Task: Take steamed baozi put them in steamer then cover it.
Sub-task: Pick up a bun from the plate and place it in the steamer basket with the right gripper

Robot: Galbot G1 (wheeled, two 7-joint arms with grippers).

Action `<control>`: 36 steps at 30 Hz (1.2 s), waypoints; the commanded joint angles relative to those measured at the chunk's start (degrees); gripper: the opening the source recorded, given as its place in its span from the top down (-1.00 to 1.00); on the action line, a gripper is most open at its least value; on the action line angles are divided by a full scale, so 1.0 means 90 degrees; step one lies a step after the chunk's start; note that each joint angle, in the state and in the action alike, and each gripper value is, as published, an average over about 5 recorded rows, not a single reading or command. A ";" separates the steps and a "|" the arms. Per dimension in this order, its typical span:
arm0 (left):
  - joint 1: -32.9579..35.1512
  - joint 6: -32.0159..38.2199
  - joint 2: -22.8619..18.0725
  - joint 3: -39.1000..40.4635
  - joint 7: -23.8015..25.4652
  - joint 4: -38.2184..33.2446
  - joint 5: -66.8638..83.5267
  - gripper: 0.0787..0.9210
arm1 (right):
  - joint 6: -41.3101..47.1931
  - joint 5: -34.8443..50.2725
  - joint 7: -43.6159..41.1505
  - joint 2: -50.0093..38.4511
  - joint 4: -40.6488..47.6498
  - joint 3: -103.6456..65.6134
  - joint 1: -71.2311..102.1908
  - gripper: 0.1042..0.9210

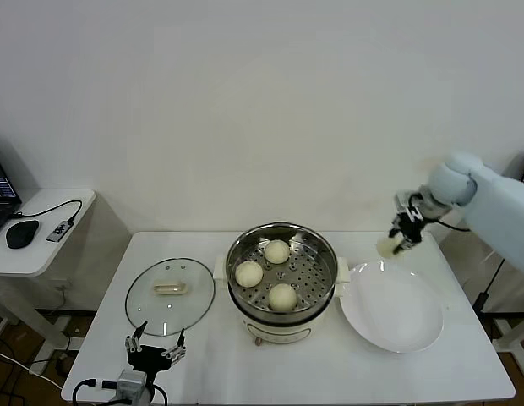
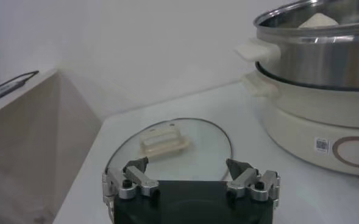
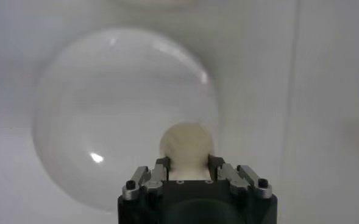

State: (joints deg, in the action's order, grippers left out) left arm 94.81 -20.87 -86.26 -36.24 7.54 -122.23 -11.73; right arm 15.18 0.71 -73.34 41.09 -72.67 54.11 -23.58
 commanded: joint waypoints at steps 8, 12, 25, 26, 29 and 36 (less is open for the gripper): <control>-0.0054 0.0015 -0.0025 -0.0033 -0.0061 -0.0107 0.0067 -0.77 | 0.1255 0.2167 0.0112 0.1499 -0.0425 0.2080 -0.1810 0.22; -0.0057 0.0013 -0.0017 -0.0060 -0.0058 -0.0163 0.0114 -0.77 | 0.1368 0.2120 0.0171 0.1796 -0.0315 0.2062 -0.1719 0.22; -0.0122 0.0006 0.0057 -0.0076 -0.0035 -0.0136 0.0159 -0.77 | 0.1737 0.1777 0.0462 0.2109 -0.0453 0.1901 -0.0957 0.22; -0.0120 0.0007 0.0055 -0.0082 -0.0036 -0.0135 0.0164 -0.77 | 0.1751 0.1698 0.0483 0.2135 -0.0416 0.1873 -0.0869 0.22; -0.0120 0.0008 0.0055 -0.0093 -0.0040 -0.0126 0.0169 -0.77 | 0.1872 0.1480 0.0607 0.2183 -0.0329 0.1761 -0.0587 0.22; -0.0171 0.0010 0.0012 -0.0058 -0.0054 -0.0052 0.0158 -0.77 | 0.2315 0.1182 0.0692 0.2239 -0.0220 0.1691 -0.0281 0.22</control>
State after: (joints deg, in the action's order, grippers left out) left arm 93.39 -20.78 -86.11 -36.94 7.08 -122.98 -10.33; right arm 32.22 13.71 -68.37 59.73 -75.22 69.61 -29.62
